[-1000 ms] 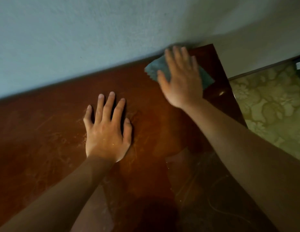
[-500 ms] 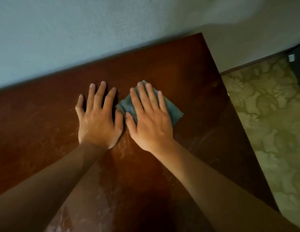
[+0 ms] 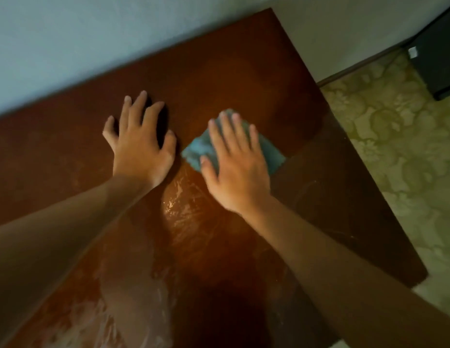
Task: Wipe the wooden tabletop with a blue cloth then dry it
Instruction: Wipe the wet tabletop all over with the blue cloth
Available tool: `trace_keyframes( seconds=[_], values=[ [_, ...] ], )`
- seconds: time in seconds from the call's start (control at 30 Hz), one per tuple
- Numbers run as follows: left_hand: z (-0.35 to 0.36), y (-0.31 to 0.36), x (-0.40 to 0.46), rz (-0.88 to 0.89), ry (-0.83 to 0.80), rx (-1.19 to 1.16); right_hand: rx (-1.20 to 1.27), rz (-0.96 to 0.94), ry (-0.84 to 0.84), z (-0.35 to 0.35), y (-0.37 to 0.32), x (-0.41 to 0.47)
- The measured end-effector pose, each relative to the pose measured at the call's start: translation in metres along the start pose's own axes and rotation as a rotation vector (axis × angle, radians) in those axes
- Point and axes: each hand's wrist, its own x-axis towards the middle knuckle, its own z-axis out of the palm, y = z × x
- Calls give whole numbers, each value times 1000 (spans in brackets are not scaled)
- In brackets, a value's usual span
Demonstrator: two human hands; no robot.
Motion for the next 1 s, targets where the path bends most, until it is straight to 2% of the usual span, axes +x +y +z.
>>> trace_keyframes(
  seconds=[0.07,0.13,0.27,0.33,0.43,0.5,0.6,0.7,0.87,1.0],
  values=[
    [0,11,-17,80,-15,15,23,-90,-15,3,-7,-14],
    [4,23,-40,156,-29,23,8,-86,-22,-2,16,-7],
    [18,45,-87,389,-121,89,-67,224,-47,-24,107,18],
    [28,50,-104,414,-166,120,-57,335,-47,-33,139,14],
    [35,50,-110,398,-153,175,-52,435,-1,-28,122,3],
    [37,48,-109,413,-138,187,-72,356,11,-18,82,-10],
    [39,48,-110,414,-129,171,-50,97,-27,-2,29,-40],
    [39,49,-111,412,-123,159,-52,18,-60,-7,49,-40],
    [38,50,-110,404,-113,143,-61,442,-40,-31,141,-24],
    [38,49,-110,416,-109,133,-63,482,0,-23,98,-45]
  ],
)
